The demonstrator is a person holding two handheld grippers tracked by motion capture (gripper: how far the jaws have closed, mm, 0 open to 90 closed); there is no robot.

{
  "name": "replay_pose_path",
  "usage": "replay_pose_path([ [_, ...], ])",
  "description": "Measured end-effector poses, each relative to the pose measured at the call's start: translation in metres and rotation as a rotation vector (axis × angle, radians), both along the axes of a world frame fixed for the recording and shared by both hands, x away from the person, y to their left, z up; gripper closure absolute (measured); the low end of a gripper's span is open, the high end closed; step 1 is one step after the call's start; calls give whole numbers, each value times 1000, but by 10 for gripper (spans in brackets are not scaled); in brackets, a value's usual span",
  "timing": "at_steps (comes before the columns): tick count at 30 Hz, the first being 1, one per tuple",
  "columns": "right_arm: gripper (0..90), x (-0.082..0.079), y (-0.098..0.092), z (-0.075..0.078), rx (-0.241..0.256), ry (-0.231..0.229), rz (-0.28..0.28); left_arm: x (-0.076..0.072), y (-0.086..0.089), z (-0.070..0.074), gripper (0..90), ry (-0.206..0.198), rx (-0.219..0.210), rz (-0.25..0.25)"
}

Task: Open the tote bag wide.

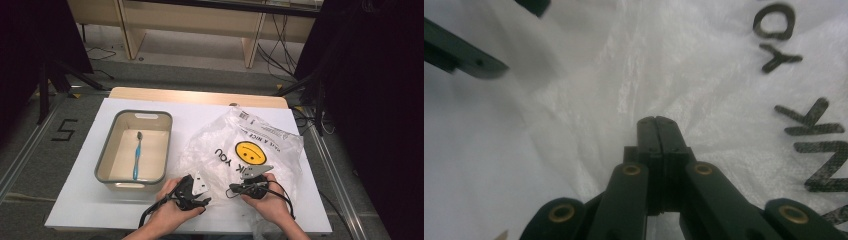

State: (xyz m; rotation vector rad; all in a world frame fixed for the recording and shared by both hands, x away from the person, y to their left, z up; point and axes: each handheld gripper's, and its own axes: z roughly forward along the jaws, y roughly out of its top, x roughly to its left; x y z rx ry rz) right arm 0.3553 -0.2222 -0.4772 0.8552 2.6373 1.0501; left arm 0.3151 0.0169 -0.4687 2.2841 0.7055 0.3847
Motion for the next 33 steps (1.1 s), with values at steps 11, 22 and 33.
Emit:
replay_pose_path([
  [11,900,-1,-8,17,82,-7,4,4,-4,7,481,-53,2,-8],
  [22,525,-4,18,-5,-46,33,95,4,-3,4,486,-40,18,-14],
  [33,881,-3,16,-6,-62,-1,81,4,-4,3,486,-39,22,-19],
])
